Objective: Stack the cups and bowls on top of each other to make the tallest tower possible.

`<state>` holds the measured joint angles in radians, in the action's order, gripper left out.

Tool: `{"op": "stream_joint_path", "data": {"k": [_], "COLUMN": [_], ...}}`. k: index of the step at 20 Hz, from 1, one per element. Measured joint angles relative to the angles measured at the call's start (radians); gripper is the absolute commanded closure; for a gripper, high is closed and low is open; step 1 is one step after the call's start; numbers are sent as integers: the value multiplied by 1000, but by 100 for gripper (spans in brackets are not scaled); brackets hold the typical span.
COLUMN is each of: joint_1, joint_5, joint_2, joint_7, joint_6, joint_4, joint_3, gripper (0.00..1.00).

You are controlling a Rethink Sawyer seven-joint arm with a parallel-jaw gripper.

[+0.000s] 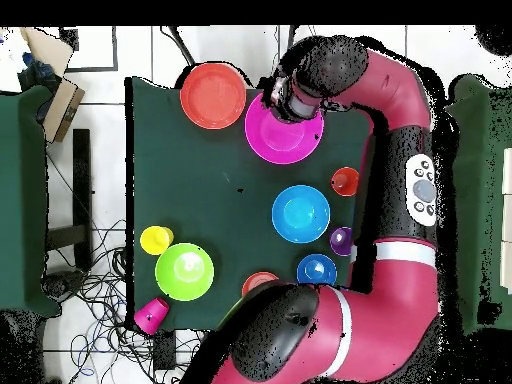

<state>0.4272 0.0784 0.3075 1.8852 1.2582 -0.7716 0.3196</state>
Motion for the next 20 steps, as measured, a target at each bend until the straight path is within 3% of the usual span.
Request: {"op": "stream_joint_path", "data": {"k": [14,20], "joint_1": [-39,-73], "joint_5": [61,90], "joint_2": [1,-2], "joint_7": [0,0], "joint_6": [22,100], "joint_4": [13,57], "joint_3": [0,0], "gripper": [0,0]}}
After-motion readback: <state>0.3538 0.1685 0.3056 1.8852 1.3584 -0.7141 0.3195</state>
